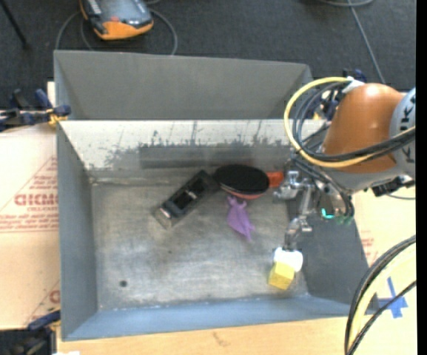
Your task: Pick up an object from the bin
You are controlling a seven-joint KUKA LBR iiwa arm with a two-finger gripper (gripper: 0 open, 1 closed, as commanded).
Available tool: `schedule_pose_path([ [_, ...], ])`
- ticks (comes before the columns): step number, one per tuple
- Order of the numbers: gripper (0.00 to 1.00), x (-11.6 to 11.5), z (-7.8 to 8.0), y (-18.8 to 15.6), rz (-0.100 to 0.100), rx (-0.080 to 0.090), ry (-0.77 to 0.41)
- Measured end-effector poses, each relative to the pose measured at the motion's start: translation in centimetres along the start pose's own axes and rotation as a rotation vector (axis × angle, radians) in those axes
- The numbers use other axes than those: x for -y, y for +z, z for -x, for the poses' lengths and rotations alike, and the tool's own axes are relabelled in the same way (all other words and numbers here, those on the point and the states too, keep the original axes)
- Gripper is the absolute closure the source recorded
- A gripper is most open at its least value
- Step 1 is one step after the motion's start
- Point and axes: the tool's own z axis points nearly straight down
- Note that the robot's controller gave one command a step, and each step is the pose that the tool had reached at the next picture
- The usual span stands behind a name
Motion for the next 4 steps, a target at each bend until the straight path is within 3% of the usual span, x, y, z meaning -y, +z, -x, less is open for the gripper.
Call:
schedule_pose_path([
  [1,0.00,0.0,0.2,-0.5,-0.001,0.008,-0.003],
  [2,0.00,0.4,-3.9,3.7,-0.003,0.016,-0.159],
  [3,0.00,1.4,-7.7,4.7,0.001,0.001,-0.443],
  [4,0.00,-0.3,-7.6,4.2,0.000,0.007,-0.257],
])
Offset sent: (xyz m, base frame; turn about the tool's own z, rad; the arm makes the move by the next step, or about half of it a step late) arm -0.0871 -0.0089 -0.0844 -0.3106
